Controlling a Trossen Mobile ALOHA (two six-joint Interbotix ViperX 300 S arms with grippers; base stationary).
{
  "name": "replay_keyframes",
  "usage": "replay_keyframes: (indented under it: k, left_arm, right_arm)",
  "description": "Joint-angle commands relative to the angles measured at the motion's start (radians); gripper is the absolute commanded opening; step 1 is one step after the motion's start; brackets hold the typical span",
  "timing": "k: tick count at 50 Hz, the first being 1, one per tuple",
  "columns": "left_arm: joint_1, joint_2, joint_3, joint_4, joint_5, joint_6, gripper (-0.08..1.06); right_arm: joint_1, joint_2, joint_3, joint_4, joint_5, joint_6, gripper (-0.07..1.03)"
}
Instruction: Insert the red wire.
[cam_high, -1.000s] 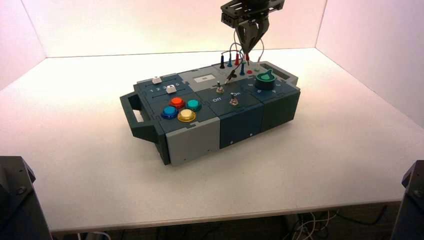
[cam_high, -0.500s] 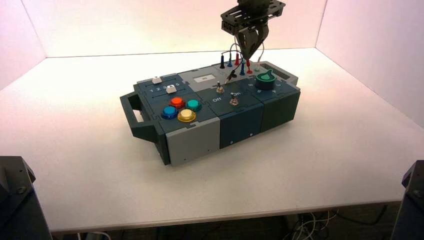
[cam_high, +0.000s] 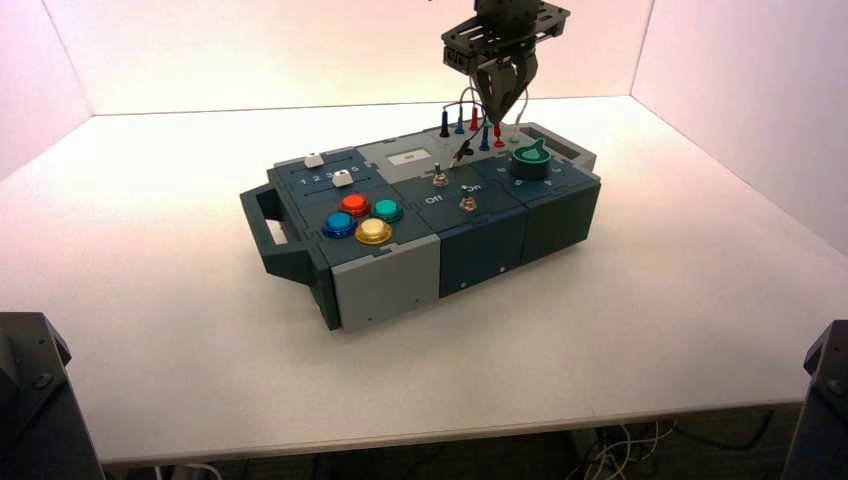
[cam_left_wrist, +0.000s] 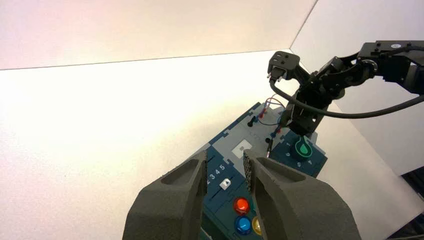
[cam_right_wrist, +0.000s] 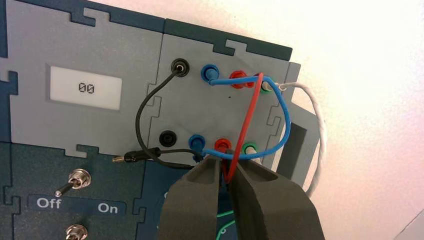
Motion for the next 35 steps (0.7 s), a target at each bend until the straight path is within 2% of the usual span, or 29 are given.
replay_keyframes:
  k: [1, 13, 35]
  left_arm:
    - [0.002, 0.011, -0.037, 0.002, -0.011, 0.000, 0.41]
    - [0.002, 0.012, -0.037, 0.003, -0.011, 0.002, 0.41]
    - [0.002, 0.012, -0.040, 0.002, -0.011, 0.002, 0.41]
  right_arm:
    - [0.002, -0.011, -0.018, -0.008, 0.028, 0.000, -0.03]
    - [-0.005, 0.003, -0.029, -0.021, 0.057, 0.005, -0.03]
    - [-0.005, 0.071, -0.052, -0.031, 0.060, 0.003, -0.03]
